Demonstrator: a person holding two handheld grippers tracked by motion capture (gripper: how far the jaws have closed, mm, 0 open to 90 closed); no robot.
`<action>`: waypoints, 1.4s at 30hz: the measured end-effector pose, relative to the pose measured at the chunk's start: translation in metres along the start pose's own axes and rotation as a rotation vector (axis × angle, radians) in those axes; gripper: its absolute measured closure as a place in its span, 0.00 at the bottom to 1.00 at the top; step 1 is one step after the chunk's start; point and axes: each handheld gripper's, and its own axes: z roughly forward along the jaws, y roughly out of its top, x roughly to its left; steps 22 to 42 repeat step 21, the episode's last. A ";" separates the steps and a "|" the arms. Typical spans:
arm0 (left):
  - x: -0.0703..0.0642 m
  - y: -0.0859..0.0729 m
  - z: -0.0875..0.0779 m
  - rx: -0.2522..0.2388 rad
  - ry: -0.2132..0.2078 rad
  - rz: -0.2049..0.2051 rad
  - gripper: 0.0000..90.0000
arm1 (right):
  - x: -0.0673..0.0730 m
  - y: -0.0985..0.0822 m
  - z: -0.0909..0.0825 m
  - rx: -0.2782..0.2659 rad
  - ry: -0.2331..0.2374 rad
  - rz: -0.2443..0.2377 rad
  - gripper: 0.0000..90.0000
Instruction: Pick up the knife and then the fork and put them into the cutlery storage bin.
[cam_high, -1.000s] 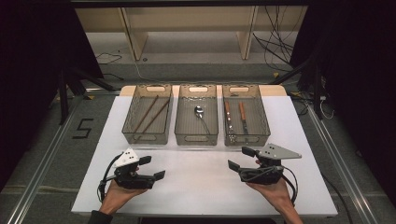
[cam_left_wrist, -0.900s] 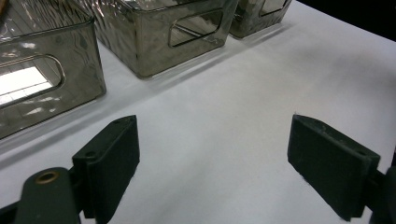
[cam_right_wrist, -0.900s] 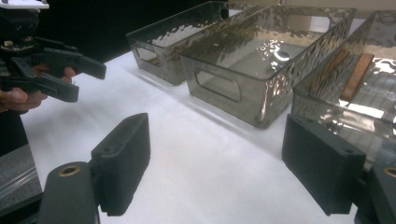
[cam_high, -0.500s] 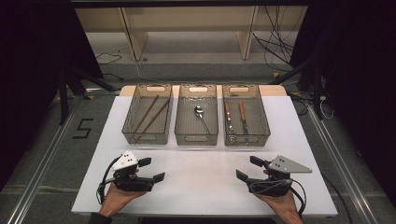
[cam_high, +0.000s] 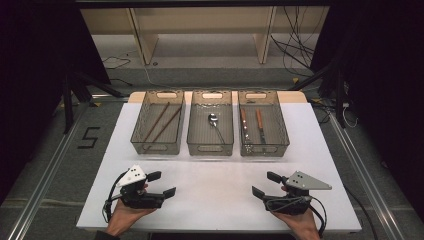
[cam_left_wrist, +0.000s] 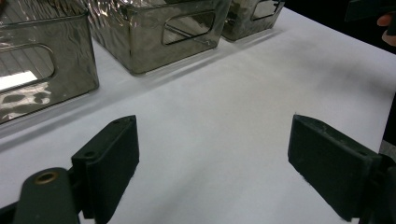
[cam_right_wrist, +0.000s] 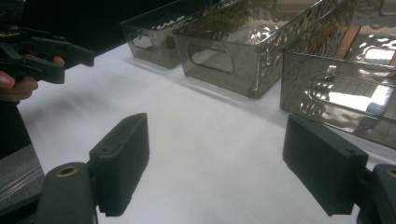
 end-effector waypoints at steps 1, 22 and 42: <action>0.000 0.000 0.000 -0.001 -0.001 -0.002 0.18 | 0.000 0.000 0.000 -0.001 0.000 0.002 0.26; 0.001 -0.002 0.003 0.016 0.004 0.004 0.18 | -0.001 -0.001 0.001 -0.001 -0.003 0.001 0.26; 0.001 -0.002 0.003 0.016 0.004 0.004 0.18 | -0.001 -0.001 0.001 -0.001 -0.003 0.001 0.26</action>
